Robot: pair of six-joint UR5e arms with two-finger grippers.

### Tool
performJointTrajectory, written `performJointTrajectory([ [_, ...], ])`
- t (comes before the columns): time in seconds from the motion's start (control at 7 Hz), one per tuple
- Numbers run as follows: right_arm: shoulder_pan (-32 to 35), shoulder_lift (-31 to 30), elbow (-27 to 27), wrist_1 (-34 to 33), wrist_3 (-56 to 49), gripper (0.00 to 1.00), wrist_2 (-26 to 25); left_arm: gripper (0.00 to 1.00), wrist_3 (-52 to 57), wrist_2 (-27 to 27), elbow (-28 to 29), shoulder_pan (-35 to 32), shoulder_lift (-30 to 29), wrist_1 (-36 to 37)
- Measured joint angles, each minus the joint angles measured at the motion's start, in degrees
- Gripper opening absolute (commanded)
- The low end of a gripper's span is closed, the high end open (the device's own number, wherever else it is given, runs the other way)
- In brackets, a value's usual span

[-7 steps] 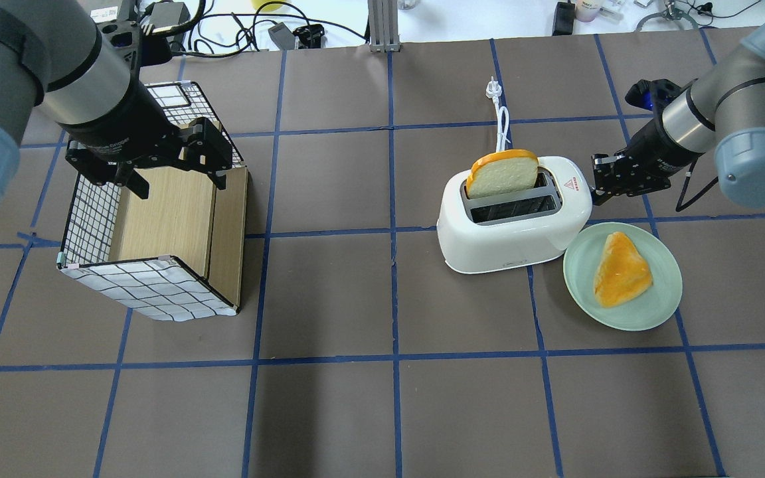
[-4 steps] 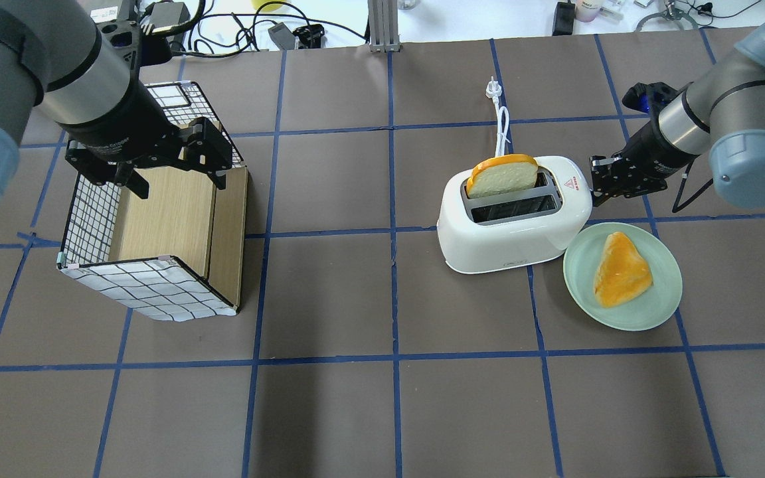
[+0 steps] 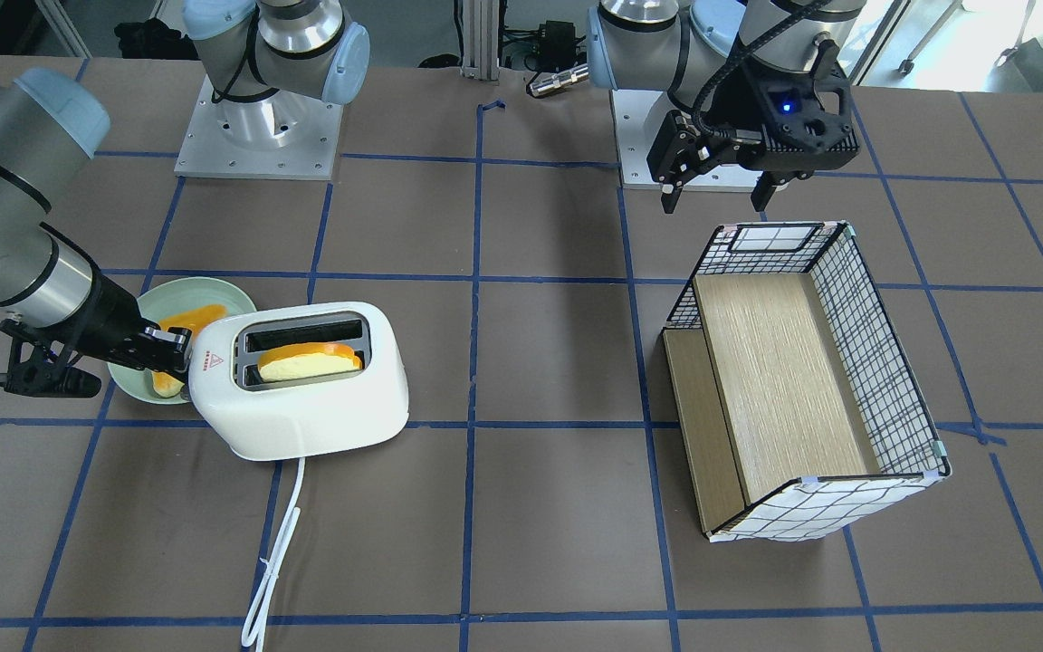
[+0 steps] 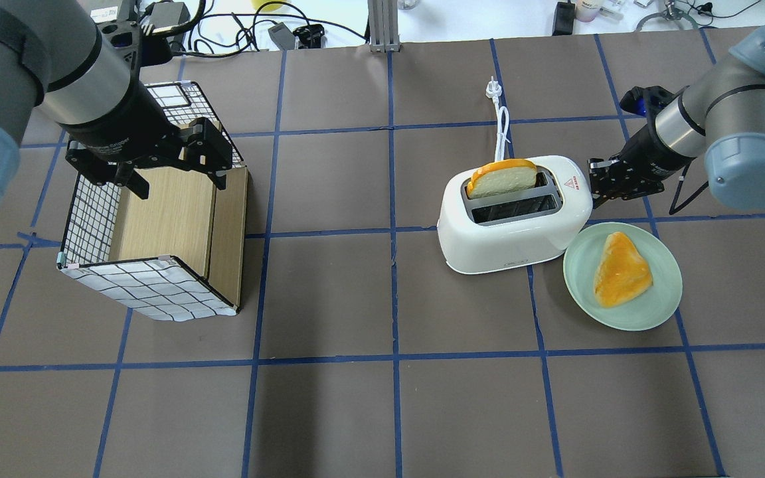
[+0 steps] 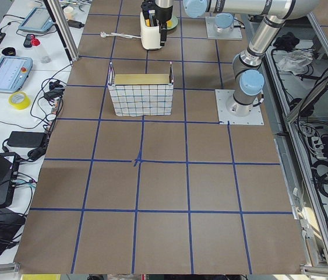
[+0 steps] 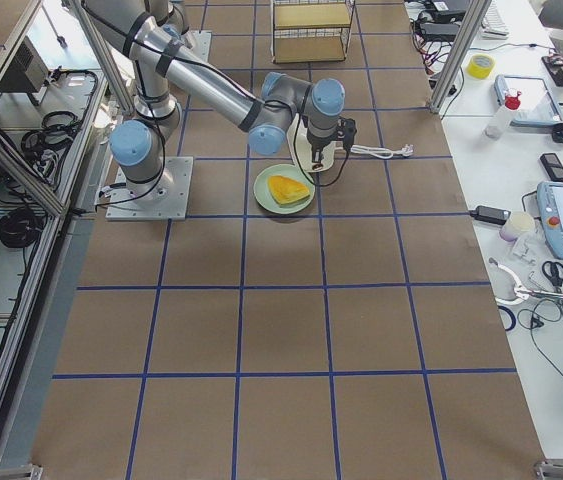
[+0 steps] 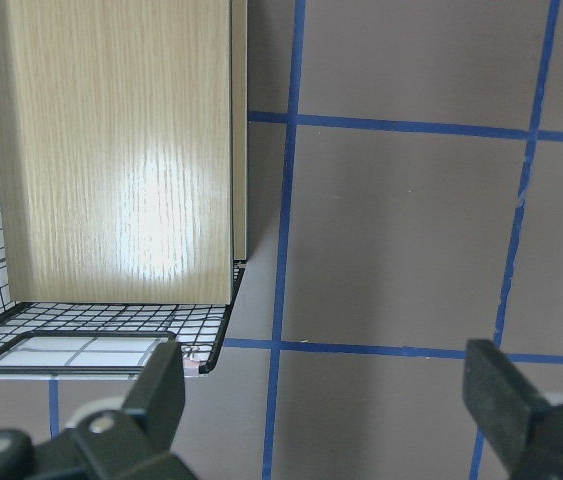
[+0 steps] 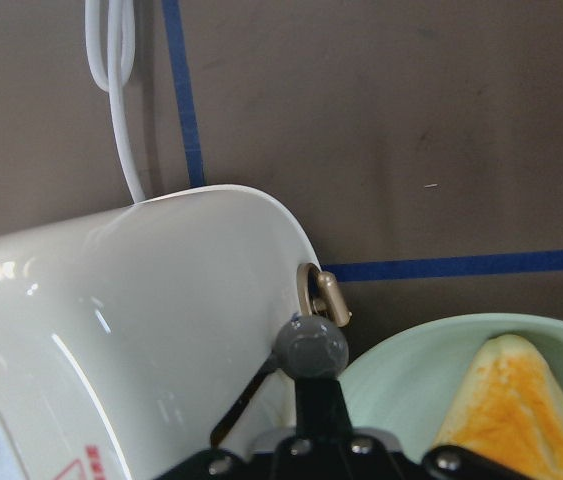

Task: Press toaster with right arm
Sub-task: 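Hold the right gripper on the pressed lever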

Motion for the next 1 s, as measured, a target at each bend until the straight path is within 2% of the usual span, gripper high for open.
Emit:
performJointTrajectory([
  [0.43,0.0,-0.3,1.8,-2.7,0.5,0.0,-0.2,1.0,0.0,0.0,0.0,0.0,0.0,0.0],
  [0.57,0.0,-0.6,1.6,-2.6,0.8,0.1,-0.3,1.0,0.0,0.0,0.0,0.0,0.0,0.0],
  [0.71,-0.1,-1.1,1.4,-2.4,0.9,0.26,-0.4,1.0,0.0,0.0,0.0,0.0,0.0,0.0],
  [0.86,-0.1,-2.0,1.2,-2.2,1.0,0.99,-0.4,1.0,0.0,0.0,0.0,0.0,0.0,0.0],
  [1.0,-0.1,-2.7,1.2,-2.1,1.0,1.0,-0.4,1.0,0.0,0.0,0.0,0.0,0.0,0.0],
])
